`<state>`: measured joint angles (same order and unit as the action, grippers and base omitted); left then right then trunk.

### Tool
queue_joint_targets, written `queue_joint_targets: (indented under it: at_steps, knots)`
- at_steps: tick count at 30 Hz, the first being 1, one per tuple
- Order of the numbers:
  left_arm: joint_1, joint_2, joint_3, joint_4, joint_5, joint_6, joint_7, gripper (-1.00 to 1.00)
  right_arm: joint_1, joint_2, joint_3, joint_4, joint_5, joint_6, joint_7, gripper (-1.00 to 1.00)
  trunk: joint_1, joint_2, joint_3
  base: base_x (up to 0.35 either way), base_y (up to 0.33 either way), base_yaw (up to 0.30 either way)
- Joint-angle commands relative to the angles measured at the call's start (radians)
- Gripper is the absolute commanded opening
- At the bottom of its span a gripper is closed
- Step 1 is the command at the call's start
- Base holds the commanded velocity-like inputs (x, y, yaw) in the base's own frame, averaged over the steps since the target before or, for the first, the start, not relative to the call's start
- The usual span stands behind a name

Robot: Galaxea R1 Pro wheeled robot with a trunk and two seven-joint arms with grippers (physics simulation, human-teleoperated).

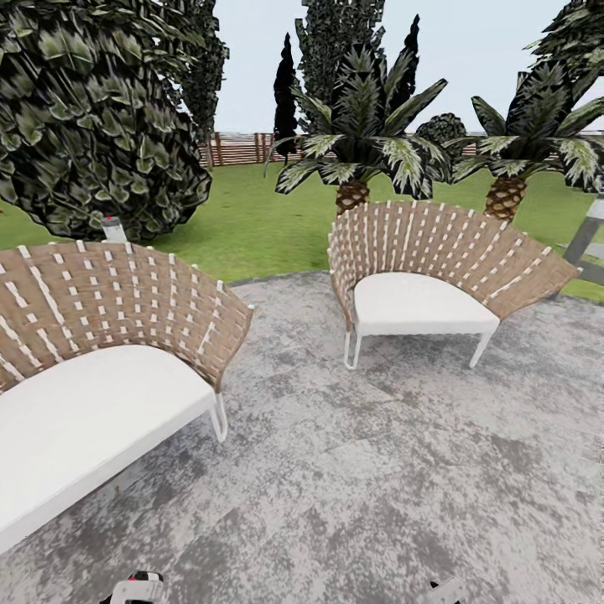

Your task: In the garden, pick up the pesticide atomizer on the floor and spray pesticide onto both trees until each tree trunk is fully covered.

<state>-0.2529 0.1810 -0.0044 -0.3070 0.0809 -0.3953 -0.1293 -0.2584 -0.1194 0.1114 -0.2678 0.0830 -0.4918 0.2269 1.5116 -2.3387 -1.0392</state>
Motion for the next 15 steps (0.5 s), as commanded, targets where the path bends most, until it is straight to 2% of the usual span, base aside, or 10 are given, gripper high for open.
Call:
queue_joint_targets:
  at_steps: [1, 6, 15]
  knots:
    - [0.000, 0.000, 0.000, 0.000, 0.009, -0.002, -0.007, -1.00, -0.001, 0.000, 0.002, 0.001, 0.008, -0.004, -0.003, 1.00, 0.000, 0.000, -0.001, 0.260, -0.088, -0.300]
    - [0.000, 0.001, 0.000, 0.000, 0.008, -0.002, -0.007, -1.00, -0.001, 0.000, 0.002, 0.001, 0.008, -0.004, -0.003, 1.00, 0.000, 0.000, -0.001, 0.151, -0.050, -0.300]
    - [0.000, 0.002, 0.000, 0.000, 0.009, -0.002, -0.007, -1.00, -0.001, 0.000, 0.002, 0.001, 0.008, -0.004, -0.003, 1.00, 0.000, 0.000, -0.001, 0.012, -0.004, -0.300]
